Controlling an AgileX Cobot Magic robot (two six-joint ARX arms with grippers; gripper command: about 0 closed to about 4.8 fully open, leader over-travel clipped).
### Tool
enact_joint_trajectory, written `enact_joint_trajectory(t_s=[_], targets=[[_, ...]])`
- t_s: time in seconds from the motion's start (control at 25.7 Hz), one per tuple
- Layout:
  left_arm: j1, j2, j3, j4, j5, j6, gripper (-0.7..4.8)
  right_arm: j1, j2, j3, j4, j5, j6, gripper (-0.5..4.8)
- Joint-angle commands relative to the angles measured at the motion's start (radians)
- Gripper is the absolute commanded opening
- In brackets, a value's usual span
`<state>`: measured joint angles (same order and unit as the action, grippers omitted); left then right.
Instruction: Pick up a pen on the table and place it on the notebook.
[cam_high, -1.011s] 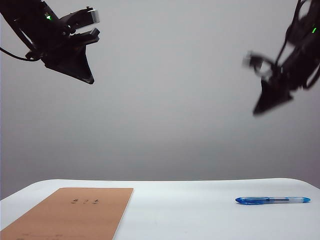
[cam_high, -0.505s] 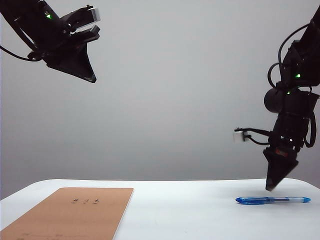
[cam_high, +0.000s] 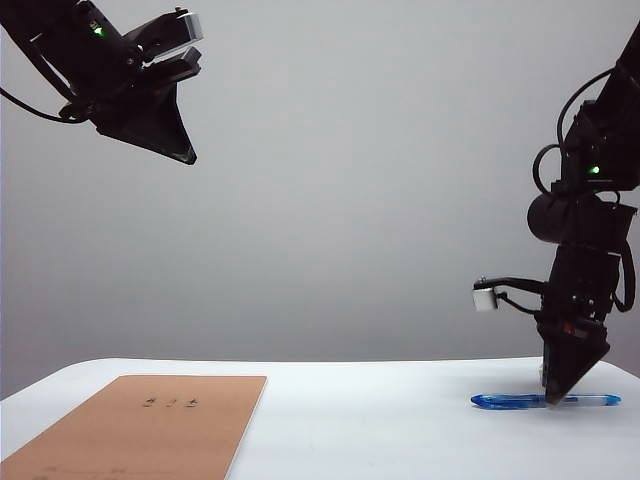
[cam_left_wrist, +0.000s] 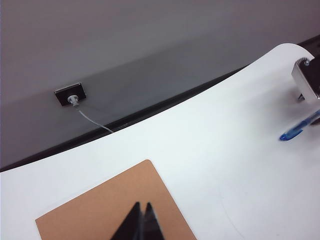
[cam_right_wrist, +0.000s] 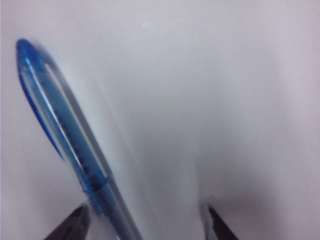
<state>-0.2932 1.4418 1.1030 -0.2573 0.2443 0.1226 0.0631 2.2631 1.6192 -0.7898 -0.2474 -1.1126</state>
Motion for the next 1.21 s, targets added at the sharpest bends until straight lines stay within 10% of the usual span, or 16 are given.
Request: enact_joint_trajectory(t_s=[0.04, 0.16, 0.51, 1.21], targets=[[0.001, -0.003, 0.003, 0.022, 0.007, 0.000, -0.06, 0.000, 0.009, 0.003, -0.022, -0.001, -0.002, 3.06], [0.001, -0.003, 0.003, 0.029, 0.007, 0.000, -0.05, 0.000, 0.019, 0.003, -0.025, 0.000, 0.013, 2.87], [0.001, -0.003, 0.003, 0.029, 0.007, 0.016, -0.05, 0.000, 0.028, 0.003, -0.022, 0.002, 0.047, 0.08], [0.001, -0.020, 0.011, -0.060, 0.063, 0.064, -0.06, 0.196, -0.165, 0.005, -0.006, -0.036, 0.161, -0.01]])
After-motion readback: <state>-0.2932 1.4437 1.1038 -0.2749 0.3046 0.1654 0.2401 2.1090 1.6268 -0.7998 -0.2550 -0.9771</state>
